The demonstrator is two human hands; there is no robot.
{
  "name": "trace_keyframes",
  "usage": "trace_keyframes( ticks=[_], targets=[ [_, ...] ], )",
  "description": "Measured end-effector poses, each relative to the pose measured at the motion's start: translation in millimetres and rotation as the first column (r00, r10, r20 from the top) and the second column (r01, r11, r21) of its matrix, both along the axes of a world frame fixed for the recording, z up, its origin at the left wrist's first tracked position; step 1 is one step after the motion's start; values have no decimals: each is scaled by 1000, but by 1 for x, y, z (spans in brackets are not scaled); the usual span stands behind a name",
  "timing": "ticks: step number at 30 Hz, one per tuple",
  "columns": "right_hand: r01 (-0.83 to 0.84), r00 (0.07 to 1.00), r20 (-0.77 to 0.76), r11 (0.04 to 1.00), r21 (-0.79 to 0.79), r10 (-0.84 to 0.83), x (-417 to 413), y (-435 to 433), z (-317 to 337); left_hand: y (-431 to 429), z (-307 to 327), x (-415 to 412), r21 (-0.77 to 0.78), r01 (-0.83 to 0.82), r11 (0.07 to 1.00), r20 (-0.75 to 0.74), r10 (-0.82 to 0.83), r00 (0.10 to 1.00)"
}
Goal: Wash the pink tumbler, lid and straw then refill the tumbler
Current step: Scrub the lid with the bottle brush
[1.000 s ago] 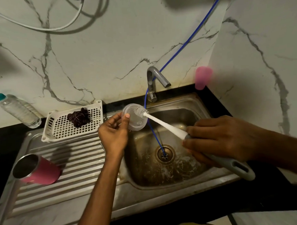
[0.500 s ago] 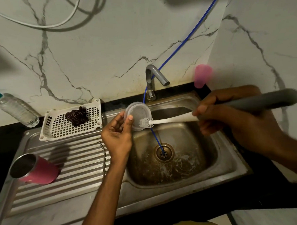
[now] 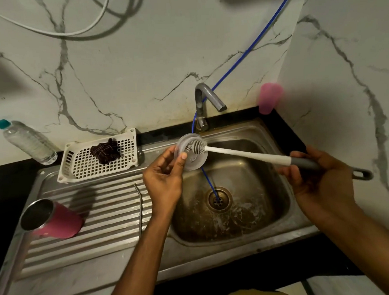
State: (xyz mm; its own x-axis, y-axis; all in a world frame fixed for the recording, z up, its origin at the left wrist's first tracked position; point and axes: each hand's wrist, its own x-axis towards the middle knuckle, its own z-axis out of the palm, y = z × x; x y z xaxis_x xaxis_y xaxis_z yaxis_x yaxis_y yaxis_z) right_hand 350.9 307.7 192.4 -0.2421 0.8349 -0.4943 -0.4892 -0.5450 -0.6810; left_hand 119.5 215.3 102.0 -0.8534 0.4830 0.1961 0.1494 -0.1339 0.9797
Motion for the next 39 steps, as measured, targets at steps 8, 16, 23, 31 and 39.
trace_keyframes(
  ticks=[8,16,23,31,39],
  targets=[
    [-9,999,-51,999,46,11,32,-18,-29,-11,-30,-8,-42,-59,997,164,65,984],
    [-313,942,221,902,297,254,11,-21,-66,-22,-43,4,-44,37,998,297,-22,955],
    [-397,915,379,483,780,139,-37,-31,-101,-22,-41,32,-62,205,977,398,-164,903],
    [-432,899,418,420,798,131,-59,-24,-123,-29,-45,35,-52,305,951,529,-233,816],
    [-397,917,339,543,740,208,-63,-24,-129,-34,-49,35,-117,400,909,337,-342,877]
  ],
)
